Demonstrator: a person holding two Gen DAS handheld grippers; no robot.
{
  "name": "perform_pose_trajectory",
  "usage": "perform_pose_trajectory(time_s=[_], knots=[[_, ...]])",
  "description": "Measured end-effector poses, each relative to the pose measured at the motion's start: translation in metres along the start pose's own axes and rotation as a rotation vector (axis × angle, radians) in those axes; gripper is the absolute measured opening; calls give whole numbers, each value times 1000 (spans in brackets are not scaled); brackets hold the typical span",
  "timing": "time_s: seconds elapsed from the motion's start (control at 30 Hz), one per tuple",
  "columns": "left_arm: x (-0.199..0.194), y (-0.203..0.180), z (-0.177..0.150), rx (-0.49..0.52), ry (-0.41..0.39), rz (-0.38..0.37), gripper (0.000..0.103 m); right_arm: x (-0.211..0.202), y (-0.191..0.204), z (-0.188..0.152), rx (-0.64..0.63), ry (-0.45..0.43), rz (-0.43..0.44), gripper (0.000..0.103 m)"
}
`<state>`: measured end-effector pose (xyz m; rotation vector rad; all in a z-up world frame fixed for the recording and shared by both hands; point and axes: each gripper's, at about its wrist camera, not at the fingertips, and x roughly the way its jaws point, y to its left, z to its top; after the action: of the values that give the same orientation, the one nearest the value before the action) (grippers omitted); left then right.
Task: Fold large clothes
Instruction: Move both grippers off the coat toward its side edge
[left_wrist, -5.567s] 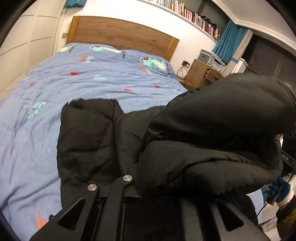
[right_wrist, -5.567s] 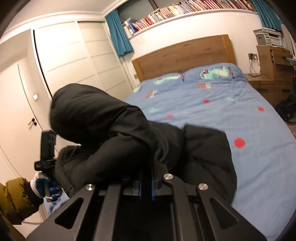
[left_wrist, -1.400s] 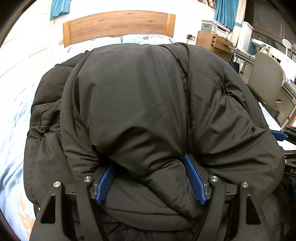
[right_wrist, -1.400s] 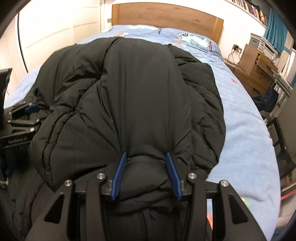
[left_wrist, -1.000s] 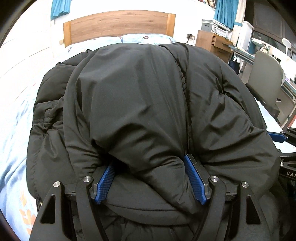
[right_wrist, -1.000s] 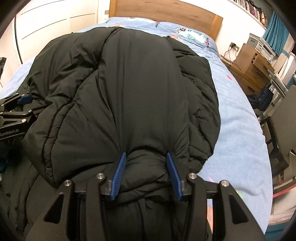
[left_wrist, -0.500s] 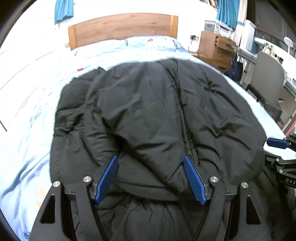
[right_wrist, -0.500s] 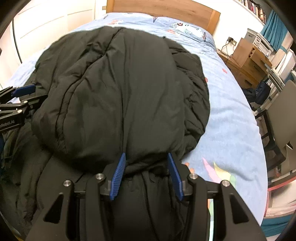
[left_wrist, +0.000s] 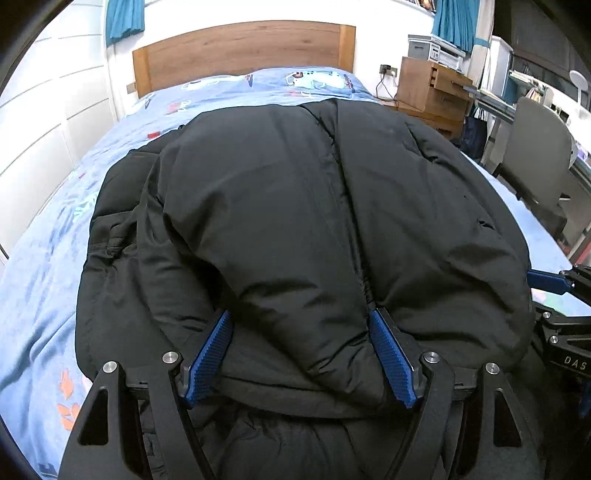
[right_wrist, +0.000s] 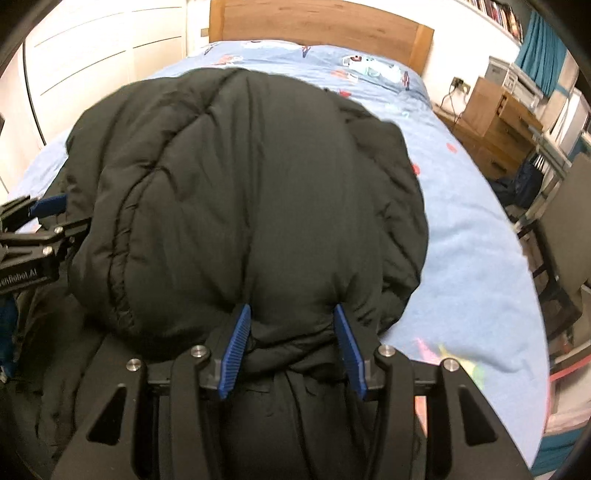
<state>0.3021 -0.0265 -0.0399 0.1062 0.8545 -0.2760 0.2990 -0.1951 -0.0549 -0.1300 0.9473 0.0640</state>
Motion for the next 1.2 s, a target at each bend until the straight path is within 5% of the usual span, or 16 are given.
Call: perform_pose_trajectory(time_s=[0.53, 1.2], knots=[[-14, -11, -2, 7, 18, 61, 78, 12, -7, -4, 6, 40, -35, 56], [-65, -7, -39, 32, 52, 40, 81, -35, 2, -43, -24, 159, -144, 56]])
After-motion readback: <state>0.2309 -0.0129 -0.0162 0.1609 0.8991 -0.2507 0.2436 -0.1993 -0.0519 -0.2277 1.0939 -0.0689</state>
